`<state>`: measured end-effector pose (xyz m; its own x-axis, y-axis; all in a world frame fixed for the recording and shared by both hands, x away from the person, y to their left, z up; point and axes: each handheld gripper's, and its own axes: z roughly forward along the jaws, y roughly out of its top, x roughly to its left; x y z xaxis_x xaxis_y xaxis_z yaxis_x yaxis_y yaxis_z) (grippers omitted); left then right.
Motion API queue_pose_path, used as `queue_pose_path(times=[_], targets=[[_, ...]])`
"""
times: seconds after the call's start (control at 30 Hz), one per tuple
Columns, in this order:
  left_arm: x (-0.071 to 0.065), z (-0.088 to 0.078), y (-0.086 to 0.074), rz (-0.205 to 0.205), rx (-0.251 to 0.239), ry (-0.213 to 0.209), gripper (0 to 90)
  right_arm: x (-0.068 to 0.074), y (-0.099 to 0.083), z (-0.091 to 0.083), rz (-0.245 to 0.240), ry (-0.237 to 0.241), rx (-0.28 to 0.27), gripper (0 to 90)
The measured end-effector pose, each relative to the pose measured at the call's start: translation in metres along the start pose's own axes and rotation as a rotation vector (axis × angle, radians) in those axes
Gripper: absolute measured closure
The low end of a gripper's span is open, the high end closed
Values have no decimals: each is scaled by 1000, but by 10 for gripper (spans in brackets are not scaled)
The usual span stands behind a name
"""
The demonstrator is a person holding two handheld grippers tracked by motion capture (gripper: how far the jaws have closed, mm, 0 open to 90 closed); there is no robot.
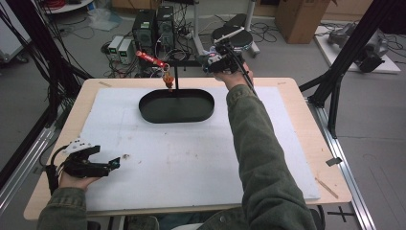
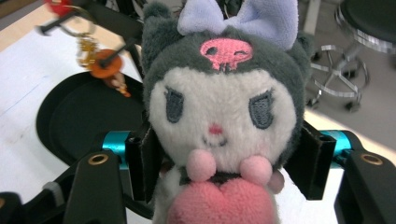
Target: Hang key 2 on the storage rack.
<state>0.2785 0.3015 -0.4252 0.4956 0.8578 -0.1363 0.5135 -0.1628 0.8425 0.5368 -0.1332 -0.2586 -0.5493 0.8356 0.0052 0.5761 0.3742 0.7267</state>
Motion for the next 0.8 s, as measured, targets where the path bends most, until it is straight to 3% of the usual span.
queue_pose_path(times=[0.13,0.2,0.27,0.33,0.37,0.43,0.53,0.8], targets=[[0,0,0,0,-1,2,21,-8,-8,7,28,-28,61,208],[0,-1,0,8,3,7,21,-8,-11,6,25,-22,34,172],[0,-1,0,1,0,6,21,-7,-16,5,26,21,-15,97],[0,-1,0,2,-2,6,21,-6,-23,7,-8,79,-21,46],[0,-2,0,-1,-6,5,21,-5,-26,9,-16,77,-16,7],[0,-2,1,-4,-13,0,21,-4,-32,9,-20,106,-23,4],[0,-2,0,-4,-9,-4,21,-1,-38,5,-32,95,-80,4],[2,-4,-1,-8,-9,6,21,2,-46,-11,-73,86,-44,5]])
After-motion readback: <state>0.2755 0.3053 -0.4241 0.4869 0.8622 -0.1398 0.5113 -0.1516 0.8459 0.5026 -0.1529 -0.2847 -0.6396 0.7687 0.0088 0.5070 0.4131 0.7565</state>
